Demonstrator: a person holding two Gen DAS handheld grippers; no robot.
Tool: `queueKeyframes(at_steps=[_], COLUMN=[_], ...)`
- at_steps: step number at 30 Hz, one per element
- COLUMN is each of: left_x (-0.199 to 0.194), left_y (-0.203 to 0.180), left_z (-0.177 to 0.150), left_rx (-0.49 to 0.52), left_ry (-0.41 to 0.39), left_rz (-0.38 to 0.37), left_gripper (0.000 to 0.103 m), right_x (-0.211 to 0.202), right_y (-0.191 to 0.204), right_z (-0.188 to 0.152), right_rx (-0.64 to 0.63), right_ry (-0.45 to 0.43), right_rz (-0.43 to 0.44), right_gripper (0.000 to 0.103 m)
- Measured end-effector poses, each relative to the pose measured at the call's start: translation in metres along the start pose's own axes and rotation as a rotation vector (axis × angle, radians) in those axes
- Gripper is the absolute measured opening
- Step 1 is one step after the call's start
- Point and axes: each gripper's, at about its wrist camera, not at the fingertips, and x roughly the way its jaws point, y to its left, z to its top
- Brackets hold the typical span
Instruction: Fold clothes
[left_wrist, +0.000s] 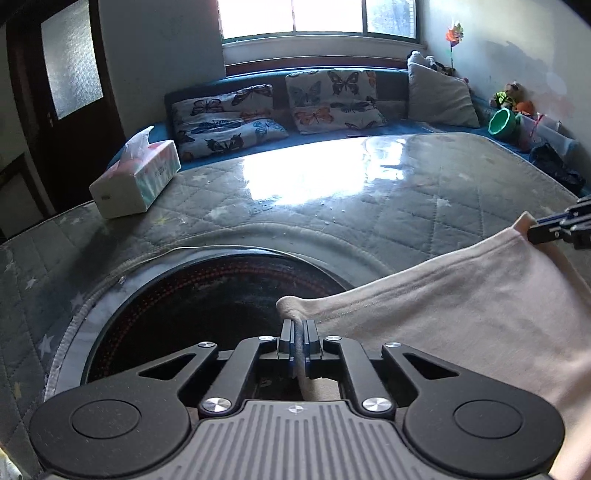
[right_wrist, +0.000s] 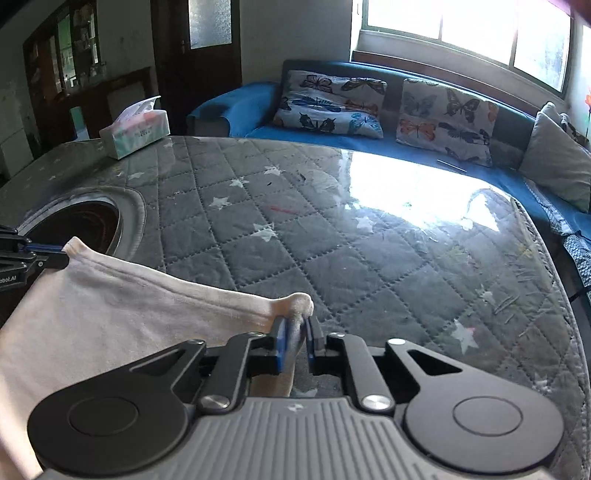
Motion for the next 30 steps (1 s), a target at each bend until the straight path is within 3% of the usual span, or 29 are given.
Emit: queueKeyframes(at_steps=[4, 9, 14, 20, 24, 28, 30], left_x=[-0.011, -0.007, 0.009, 0.008, -0.006, -0.018, -0.016], left_y=[-0.012, -0.039, -0.064, -0.074, -0.076, -0.083, -0.086], left_z=[0.01, 0.021, 0.025, 0.023, 0.021, 0.023, 0.025], left_rx=[0.005, 0.001, 0.035, 0.102, 0.133, 0.145, 0.147], left_ry=[-0.022, 0.023, 0.068, 0.049, 0.013, -0.011, -0.007], left_rz=[-0.046, -0.221, -0.254, -0.233, -0.212, -0.23, -0.246], left_gripper=[0.007, 0.007, 0.007, 0.009, 0.009, 0.01, 0.012], right_x=[-0.014, -0.04, -0.064, -0.081, -0.11, -0.142, -0.15], right_y=[0.002, 0.025, 0.058, 0.094, 0.106, 0.117, 0.131], right_z=[0.002, -0.009, -0.033, -0.068, -0.082, -0.089, -0.097], right_rx=[-0.009, -0.07, -0.186, -0.271, -0.317, -0.354, -0.413], right_ry=[-0.031, -0.032, -0.002, 0.065, 0.062, 0.063, 0.077], right_rz=[-0.009, 0.091, 0.203, 0.285, 0.332, 0.413, 0.432], right_gripper=[0.015, 0.018, 0.018, 0.018, 0.018, 0.034, 0.035])
